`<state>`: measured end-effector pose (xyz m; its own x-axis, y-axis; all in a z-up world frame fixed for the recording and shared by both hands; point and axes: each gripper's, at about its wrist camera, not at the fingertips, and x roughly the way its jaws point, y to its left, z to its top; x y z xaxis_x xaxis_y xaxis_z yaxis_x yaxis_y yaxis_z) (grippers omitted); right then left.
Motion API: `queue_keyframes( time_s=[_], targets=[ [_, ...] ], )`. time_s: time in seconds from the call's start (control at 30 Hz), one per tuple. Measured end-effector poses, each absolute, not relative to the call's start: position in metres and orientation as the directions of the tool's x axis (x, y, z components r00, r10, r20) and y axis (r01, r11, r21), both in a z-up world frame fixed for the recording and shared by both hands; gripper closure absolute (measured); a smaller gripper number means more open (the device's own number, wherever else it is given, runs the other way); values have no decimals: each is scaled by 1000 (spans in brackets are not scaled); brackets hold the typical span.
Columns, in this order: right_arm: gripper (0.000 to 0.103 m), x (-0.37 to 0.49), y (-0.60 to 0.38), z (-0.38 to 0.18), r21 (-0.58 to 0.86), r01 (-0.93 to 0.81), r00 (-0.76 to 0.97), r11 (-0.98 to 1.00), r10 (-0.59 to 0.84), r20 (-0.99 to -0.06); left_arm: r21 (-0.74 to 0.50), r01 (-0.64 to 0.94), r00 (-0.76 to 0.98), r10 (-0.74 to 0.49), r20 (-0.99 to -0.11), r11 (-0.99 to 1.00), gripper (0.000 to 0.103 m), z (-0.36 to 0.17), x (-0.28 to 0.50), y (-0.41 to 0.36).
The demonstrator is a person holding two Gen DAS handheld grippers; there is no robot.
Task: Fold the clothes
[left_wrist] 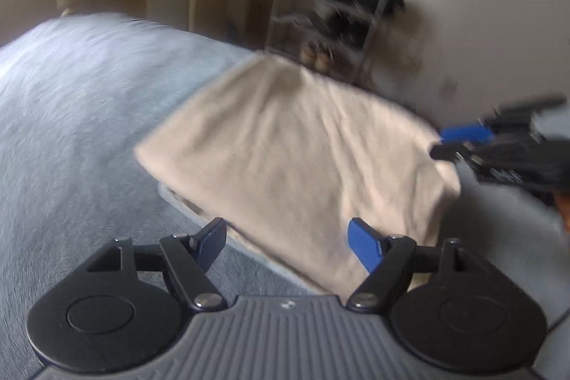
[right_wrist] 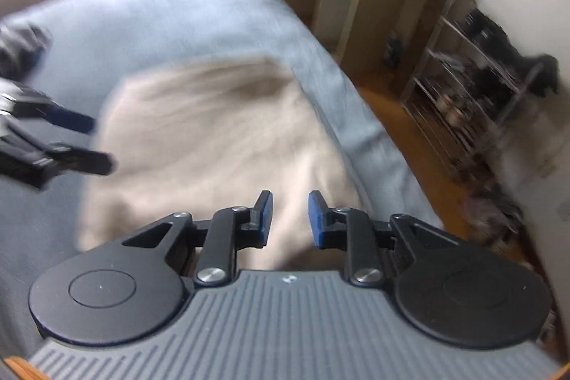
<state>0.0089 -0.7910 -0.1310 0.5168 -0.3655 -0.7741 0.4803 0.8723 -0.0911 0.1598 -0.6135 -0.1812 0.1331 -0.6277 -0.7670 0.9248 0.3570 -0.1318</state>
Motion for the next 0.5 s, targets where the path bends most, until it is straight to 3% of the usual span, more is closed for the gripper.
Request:
queue_keyframes(
  time_s=[0.1,0.2,0.4,0.5],
  targets=[
    [81,1,-793,-155,-109,531,470,840,-399,-787,-147,903,157,-629,-761,404,27,-180,160,-612],
    [80,-24,-777,-141,-40,634,511,772,-457,-728,-163,889,174,-645,-744,429,27,-170,161,-599],
    [78,-88,-708,-148,153,751,523,643,-436,-733,-123,929,143,-644,-751,350,27,-146,144,-544],
    [71,-105,-657,-146,213,754,557,622,-432,-709,-98,946,140,-661,-737,310,23,-120,133,-505]
  ],
)
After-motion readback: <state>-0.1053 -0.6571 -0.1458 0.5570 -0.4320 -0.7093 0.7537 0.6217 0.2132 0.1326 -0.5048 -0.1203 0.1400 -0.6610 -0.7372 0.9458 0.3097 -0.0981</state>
